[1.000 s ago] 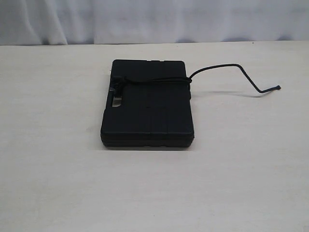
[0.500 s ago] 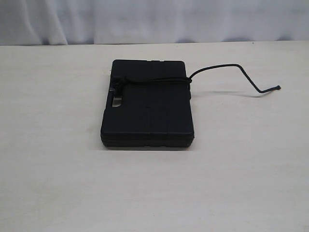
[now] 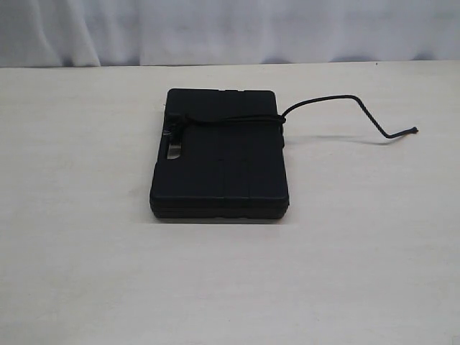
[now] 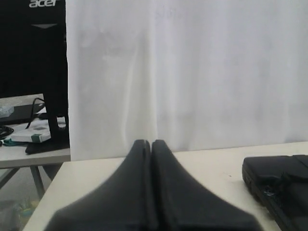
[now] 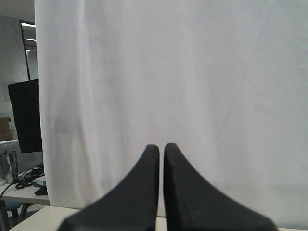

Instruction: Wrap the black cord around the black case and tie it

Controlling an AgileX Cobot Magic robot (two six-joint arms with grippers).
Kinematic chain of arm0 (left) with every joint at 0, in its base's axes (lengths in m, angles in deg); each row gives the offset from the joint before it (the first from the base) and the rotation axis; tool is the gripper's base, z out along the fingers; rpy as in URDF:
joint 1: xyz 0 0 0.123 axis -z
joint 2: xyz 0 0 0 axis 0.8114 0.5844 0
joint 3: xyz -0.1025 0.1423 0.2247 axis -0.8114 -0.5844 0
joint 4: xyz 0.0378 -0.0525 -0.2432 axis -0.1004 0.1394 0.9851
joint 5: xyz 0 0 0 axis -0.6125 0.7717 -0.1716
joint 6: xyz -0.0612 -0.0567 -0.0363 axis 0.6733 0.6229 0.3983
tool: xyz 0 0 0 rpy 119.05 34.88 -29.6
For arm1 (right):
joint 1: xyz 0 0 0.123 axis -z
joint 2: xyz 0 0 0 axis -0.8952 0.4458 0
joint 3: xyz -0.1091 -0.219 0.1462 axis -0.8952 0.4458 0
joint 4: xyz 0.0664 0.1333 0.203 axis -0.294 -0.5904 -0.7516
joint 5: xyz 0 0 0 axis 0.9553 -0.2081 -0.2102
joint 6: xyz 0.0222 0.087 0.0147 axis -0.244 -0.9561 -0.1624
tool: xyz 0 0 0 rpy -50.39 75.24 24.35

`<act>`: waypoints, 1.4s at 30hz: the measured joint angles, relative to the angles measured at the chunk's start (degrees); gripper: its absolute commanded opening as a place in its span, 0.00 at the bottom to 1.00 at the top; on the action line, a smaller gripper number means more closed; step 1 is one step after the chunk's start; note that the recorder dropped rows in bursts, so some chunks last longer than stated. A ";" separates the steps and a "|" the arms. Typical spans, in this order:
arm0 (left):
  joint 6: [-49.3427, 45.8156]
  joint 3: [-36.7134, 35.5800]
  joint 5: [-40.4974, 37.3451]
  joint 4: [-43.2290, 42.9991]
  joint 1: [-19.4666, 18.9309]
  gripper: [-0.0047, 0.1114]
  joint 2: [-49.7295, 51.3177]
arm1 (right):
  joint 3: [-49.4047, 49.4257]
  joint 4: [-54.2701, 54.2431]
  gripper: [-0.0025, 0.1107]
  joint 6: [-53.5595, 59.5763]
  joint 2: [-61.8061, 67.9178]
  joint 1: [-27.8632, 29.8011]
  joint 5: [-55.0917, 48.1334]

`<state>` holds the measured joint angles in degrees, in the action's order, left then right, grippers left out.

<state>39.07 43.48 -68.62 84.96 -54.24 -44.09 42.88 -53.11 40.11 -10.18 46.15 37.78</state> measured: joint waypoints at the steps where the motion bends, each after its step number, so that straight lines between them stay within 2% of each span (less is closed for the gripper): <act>1: 0.32 -0.72 0.00 0.00 0.00 0.04 0.00 | 0.00 0.00 0.06 0.00 0.00 0.00 0.00; 11: 1.58 -2.49 -2.34 0.00 0.00 0.04 0.00 | 0.00 0.00 0.06 0.00 0.00 0.00 0.00; 22: 1.58 -2.49 -14.52 -1.77 0.00 0.04 0.00 | 0.00 0.00 0.06 0.00 0.00 0.00 0.00; 42: 1.58 -2.49 -15.01 -2.82 0.00 0.04 0.00 | 0.00 0.00 0.06 0.00 0.00 0.00 0.00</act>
<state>40.65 40.99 -83.63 82.14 -54.24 -44.09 42.88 -53.11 40.11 -10.18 46.15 37.78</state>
